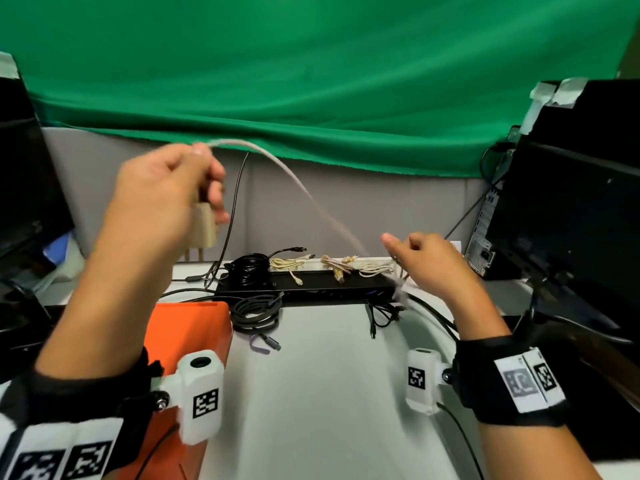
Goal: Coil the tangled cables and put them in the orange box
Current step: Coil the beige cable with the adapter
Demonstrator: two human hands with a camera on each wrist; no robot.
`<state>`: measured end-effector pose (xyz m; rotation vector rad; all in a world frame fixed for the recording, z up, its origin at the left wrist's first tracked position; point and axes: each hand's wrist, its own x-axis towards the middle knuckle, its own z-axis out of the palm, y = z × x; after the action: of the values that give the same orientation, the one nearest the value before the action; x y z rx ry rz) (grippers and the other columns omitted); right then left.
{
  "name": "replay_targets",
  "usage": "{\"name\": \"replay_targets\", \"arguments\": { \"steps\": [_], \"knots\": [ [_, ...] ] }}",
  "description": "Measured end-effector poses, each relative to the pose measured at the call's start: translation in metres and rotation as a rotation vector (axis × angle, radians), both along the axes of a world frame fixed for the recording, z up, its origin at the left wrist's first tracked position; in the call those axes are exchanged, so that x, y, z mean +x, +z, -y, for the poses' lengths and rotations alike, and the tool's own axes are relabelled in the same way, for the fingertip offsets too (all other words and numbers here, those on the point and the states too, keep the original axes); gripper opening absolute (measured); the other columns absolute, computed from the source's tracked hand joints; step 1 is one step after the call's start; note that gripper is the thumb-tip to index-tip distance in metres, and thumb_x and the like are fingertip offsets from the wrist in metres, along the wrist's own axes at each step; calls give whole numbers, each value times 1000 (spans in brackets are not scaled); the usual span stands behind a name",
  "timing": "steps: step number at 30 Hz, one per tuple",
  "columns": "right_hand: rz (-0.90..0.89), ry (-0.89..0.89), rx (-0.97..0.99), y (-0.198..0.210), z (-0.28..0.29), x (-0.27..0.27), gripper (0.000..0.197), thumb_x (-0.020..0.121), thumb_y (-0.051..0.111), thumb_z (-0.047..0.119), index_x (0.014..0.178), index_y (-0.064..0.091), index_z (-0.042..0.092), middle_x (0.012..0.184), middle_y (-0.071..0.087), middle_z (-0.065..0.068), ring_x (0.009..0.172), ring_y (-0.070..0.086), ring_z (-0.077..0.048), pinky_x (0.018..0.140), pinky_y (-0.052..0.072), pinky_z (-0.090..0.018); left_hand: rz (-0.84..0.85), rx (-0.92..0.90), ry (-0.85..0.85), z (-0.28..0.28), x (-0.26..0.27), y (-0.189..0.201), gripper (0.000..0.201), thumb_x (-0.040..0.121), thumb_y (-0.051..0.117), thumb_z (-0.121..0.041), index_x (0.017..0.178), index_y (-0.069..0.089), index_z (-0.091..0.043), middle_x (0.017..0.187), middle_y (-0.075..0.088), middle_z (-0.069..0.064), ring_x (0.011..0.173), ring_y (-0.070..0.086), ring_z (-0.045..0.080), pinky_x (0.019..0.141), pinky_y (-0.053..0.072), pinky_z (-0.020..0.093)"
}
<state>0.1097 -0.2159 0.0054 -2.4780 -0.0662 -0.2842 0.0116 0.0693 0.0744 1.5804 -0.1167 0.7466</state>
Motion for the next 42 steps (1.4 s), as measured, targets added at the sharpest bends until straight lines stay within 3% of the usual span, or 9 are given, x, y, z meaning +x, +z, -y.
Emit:
{"name": "replay_targets", "arguments": {
  "steps": [4,8,12,17,21,24,32,35,42],
  "knots": [
    [165,43,-60,19,-19,-19,34,99,49,58,93,59,26,98,64,8,97,58,-19,86,44,-36,-164,102,-268,20,0,-7,27,106,43,-15,98,68,-9,56,65,5,59,61,24,54,46,25],
    [62,507,517,43,-52,-63,45,98,41,61,113,66,27,102,75,8,99,70,-10,90,49,-28,-214,82,-487,39,-4,-11,28,106,37,-7,100,64,-5,65,68,12,72,65,31,65,54,29],
    [-23,738,704,49,-67,-84,24,103,52,34,112,64,15,68,58,-1,44,52,-17,52,48,-31,-232,22,-546,44,-6,-13,28,104,40,-14,83,58,-6,57,44,7,53,49,24,62,46,32],
    [112,640,725,45,-56,-70,17,91,68,26,79,63,15,49,37,7,42,26,-10,41,23,-20,-388,-108,-916,36,-13,-8,40,101,45,-38,69,52,-16,43,26,-7,40,35,15,73,57,36],
    [62,697,729,46,-40,-64,25,82,73,41,76,64,18,56,33,2,48,22,-13,45,16,-24,-286,-256,-1142,27,-15,-7,40,103,42,-26,112,71,-1,45,20,-7,39,37,9,83,60,39],
    [82,682,728,49,-26,-61,21,89,64,40,79,69,22,56,34,9,50,21,-12,47,15,-25,-184,-544,-1462,12,-16,0,47,110,30,-19,145,37,12,52,26,-2,49,36,15,94,54,43],
    [35,621,1,50,-44,-79,27,105,47,36,120,70,35,49,50,29,54,50,10,53,36,-7,159,-680,-927,3,-5,2,43,107,30,-2,148,29,13,102,73,17,94,73,28,88,59,38],
    [57,633,-168,44,-58,-88,28,107,42,43,123,65,40,70,61,20,64,54,2,57,40,-17,181,-339,-602,13,2,-7,39,104,34,-9,141,46,-3,94,75,-6,65,67,6,60,53,17],
    [253,698,-148,44,-65,-96,15,97,56,27,89,67,20,55,51,11,54,45,-7,51,30,-20,30,252,-495,37,0,-22,39,99,42,-18,137,48,-16,99,76,5,85,76,24,79,60,31]
  ]
}}
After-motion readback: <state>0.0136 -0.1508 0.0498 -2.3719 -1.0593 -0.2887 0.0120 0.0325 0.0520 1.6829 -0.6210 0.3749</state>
